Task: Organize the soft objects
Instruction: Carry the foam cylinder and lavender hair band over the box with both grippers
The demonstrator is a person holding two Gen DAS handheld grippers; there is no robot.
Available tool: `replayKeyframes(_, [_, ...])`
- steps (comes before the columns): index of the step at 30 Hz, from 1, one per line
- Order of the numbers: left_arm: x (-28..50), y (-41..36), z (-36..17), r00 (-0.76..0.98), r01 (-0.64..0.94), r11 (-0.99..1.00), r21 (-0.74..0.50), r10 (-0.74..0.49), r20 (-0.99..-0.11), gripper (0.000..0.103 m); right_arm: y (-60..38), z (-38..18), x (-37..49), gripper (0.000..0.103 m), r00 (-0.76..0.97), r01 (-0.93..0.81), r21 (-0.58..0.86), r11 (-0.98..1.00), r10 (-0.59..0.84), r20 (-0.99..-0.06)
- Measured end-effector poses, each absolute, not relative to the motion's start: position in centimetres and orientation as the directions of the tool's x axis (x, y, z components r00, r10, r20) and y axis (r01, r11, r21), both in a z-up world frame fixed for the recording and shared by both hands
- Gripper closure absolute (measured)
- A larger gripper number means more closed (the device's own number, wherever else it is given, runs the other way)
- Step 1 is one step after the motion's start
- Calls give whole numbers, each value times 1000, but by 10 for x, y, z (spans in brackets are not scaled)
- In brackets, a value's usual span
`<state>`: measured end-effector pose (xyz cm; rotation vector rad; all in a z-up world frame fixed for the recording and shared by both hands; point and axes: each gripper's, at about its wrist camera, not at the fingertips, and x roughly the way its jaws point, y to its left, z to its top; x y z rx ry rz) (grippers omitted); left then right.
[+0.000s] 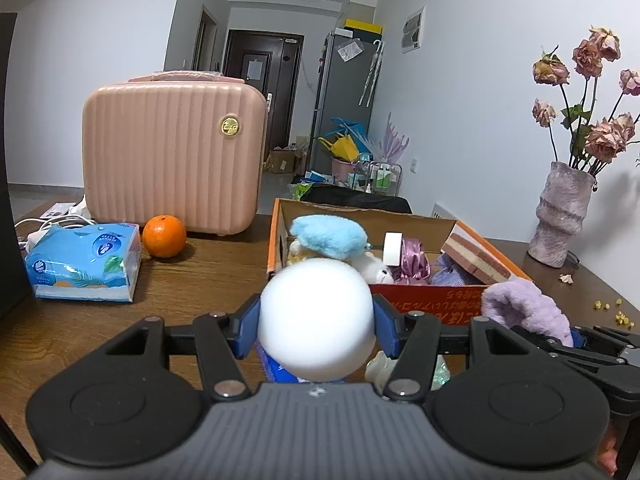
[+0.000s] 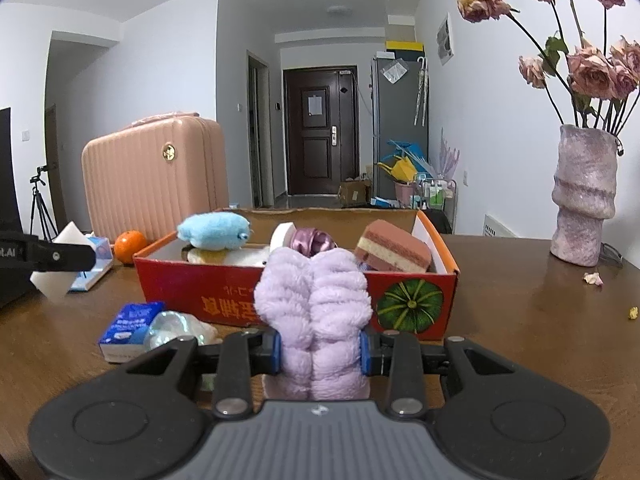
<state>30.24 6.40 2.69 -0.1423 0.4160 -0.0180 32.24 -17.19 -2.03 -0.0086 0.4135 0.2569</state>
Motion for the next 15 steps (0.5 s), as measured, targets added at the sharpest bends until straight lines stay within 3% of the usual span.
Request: replayKeyframes(15, [318, 45, 41, 933, -9, 988, -151, -46, -356, 45, -164, -3, 335, 70, 910, -245, 54, 968, 249, -332])
